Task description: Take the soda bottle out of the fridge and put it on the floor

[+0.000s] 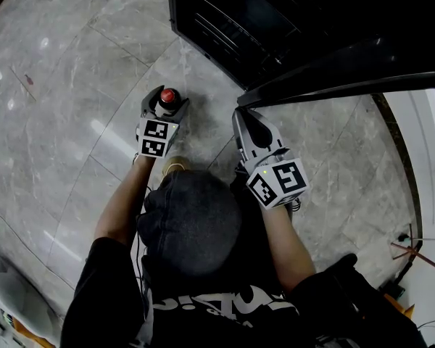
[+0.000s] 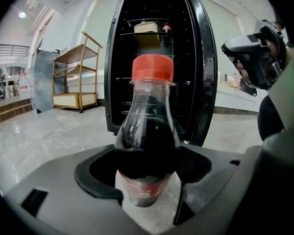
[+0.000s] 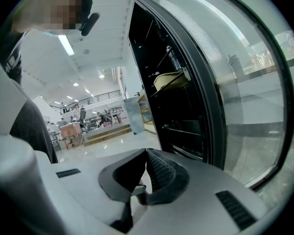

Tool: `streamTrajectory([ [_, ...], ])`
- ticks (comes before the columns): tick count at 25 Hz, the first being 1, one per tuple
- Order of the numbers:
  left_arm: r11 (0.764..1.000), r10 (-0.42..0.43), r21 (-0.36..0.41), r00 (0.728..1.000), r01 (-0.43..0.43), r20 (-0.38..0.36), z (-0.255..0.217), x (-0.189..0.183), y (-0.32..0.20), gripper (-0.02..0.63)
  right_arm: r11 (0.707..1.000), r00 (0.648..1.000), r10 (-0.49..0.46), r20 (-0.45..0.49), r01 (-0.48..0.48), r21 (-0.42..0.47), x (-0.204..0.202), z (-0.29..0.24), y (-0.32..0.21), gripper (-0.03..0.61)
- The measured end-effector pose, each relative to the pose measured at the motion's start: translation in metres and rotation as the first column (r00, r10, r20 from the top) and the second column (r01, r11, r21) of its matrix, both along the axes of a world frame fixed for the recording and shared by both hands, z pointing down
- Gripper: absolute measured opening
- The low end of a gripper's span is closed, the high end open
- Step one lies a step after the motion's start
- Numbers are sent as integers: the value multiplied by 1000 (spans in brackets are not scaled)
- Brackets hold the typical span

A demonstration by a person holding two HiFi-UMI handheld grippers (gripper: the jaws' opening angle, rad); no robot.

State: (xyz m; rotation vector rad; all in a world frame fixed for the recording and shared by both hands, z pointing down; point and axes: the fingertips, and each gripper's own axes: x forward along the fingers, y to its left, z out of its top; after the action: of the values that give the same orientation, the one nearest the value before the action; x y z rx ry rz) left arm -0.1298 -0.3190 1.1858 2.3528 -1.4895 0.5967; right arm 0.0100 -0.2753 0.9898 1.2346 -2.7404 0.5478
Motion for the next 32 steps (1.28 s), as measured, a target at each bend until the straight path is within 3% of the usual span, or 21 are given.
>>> streamTrajectory([
  [6, 1000, -4, 11, 1000, 4, -29, -28, 1, 3, 321, 1000, 1000, -1, 2, 1, -8, 0, -8, -5, 25],
  [12, 1000, -2, 7, 999, 3, -47, -111, -6, 15, 321, 999, 1000, -7, -7, 7, -48, -9, -63, -10, 25],
  [24, 999, -37, -5, 994, 36, -102, -421, -22, 30, 321, 991, 995, -77, -69, 69, -111, -27, -328, -10, 25],
  [32, 1000, 0, 20, 989, 3, -147, -618, -21, 42, 321, 992, 994, -79, -71, 72, -107, -37, -494, -11, 25],
])
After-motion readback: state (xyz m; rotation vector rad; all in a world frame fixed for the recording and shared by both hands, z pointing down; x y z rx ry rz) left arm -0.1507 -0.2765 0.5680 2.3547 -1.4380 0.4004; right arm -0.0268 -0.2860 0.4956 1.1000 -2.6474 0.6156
